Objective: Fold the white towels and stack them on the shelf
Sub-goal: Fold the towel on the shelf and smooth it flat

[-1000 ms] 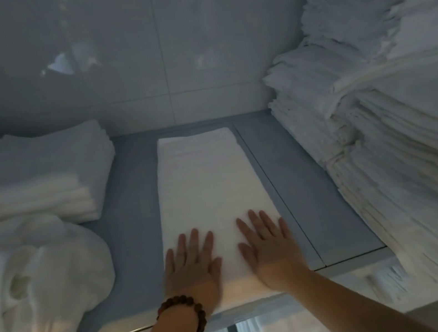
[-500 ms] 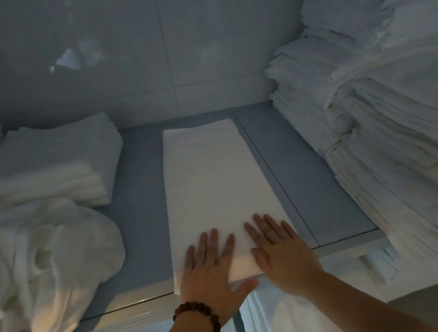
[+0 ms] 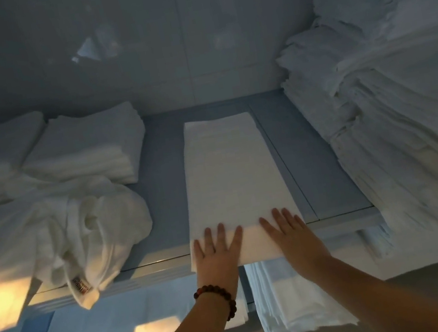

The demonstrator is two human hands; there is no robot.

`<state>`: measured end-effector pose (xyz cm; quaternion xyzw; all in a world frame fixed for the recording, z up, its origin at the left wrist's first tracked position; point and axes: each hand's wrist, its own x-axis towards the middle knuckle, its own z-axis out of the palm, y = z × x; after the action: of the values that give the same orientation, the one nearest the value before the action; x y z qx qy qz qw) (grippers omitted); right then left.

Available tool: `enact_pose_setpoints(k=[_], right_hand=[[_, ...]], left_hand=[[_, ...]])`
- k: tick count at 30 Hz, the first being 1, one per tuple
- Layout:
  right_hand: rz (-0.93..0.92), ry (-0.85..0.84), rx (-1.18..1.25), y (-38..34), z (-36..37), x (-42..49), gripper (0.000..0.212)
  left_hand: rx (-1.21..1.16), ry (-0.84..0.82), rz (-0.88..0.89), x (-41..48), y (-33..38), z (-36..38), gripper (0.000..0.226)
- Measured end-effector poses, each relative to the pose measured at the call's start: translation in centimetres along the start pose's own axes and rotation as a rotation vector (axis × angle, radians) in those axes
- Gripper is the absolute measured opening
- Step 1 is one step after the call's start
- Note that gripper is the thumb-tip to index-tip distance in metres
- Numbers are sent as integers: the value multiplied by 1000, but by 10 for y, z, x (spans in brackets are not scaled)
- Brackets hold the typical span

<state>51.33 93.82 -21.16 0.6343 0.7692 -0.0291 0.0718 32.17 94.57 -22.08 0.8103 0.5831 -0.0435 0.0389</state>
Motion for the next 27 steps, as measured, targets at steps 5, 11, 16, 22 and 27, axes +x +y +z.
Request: enact_pose_setpoints(k=[5,11,16,22,27], right_hand=[[-4,-43,60,-3,-20,-35,65],[38,56,192,-8,-35,-97,67],[157,387,354,-22,-48,-149,37],[394,591,785,-45,-70,-185,20],[408,825,870,-67,-93,-201,19]], left_hand=[[10,-108,27,-27,-6,-30,72],[-47,69,-21,-85,-10,-43,53],[-199,380,-17,-132,-11,-64,39],[-510,676,20,-165,-34,-100,20],[-842,747,-3,-182,-45,-123,24]])
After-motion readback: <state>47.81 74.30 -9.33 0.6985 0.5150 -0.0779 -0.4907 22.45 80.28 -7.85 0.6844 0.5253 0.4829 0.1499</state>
